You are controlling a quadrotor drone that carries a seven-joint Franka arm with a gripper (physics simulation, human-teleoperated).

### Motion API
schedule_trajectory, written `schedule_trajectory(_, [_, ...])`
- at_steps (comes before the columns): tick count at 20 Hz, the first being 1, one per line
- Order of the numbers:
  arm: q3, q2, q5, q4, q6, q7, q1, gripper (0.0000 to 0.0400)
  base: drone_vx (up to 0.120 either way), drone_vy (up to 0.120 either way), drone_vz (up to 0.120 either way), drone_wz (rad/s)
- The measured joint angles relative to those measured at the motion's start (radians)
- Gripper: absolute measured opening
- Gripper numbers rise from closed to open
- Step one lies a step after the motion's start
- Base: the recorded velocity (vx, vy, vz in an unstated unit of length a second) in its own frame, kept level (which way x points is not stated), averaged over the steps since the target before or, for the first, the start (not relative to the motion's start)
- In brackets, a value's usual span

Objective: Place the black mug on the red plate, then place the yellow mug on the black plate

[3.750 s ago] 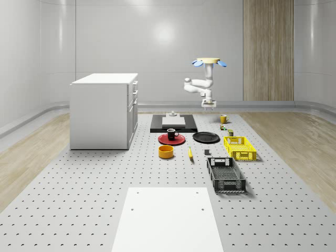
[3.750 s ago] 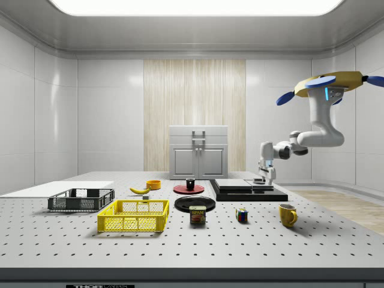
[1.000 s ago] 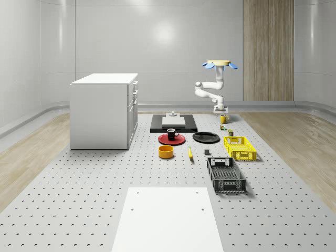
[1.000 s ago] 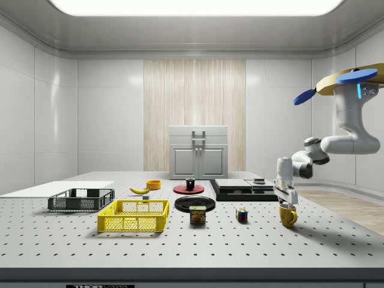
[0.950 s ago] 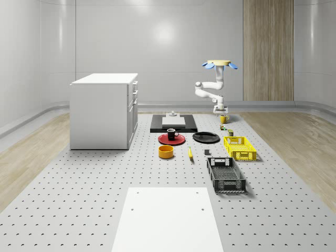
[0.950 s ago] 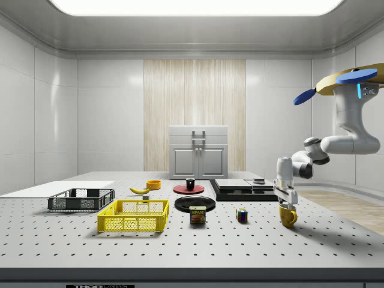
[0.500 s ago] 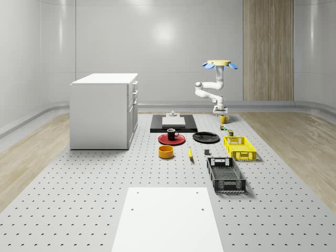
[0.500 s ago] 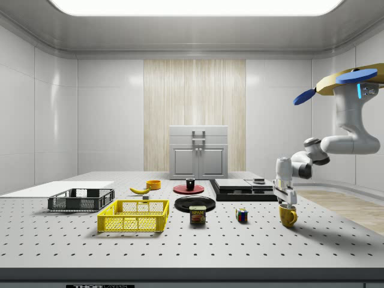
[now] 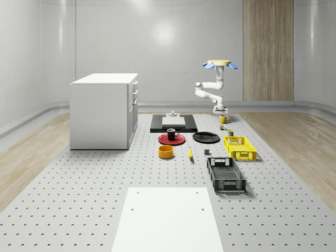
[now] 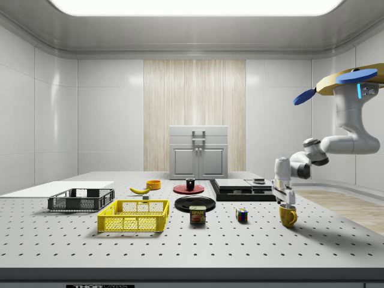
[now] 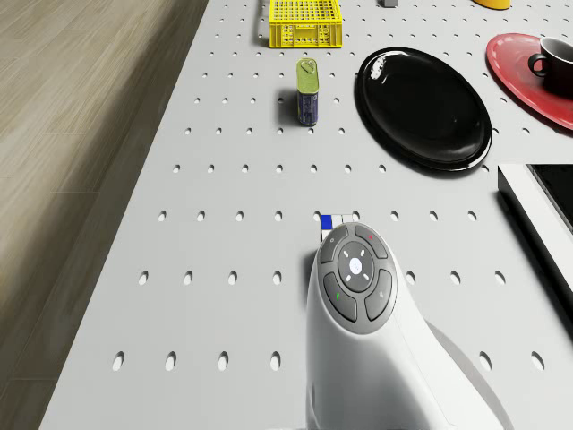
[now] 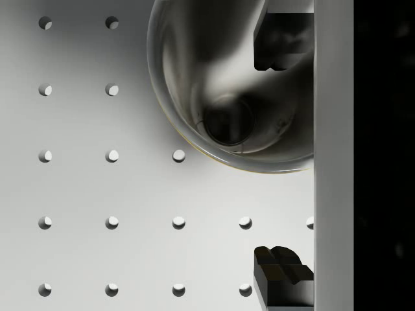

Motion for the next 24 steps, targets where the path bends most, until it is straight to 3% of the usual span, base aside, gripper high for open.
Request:
schedule_trajectory(1, [0.000, 0.001, 0.000, 0.000, 0.000, 0.000, 0.000, 0.0318, 0.000, 0.000, 0.000, 0.000])
schedule_trajectory(3, [0.001, 0.002, 0.000, 0.001, -0.001, 0.000, -0.001, 0.0236, 0.000, 0.000, 0.000, 0.000])
schedule_trajectory(7, [0.001, 0.003, 0.000, 0.001, -0.003, -0.001, 0.000, 0.0156, 0.000, 0.000, 0.000, 0.000])
schedule_trajectory(11, [0.001, 0.004, -0.001, 0.002, -0.004, -0.001, 0.000, 0.0127, 0.000, 0.000, 0.000, 0.000])
schedule_trajectory(17, [0.036, 0.000, 0.031, -0.018, -0.023, -0.002, 0.011, 0.0114, 0.000, 0.000, 0.000, 0.000])
schedule_trajectory(24, [0.106, -0.011, 0.094, -0.050, -0.055, -0.002, 0.028, 0.0111, 0.029, -0.029, 0.114, 0.000])
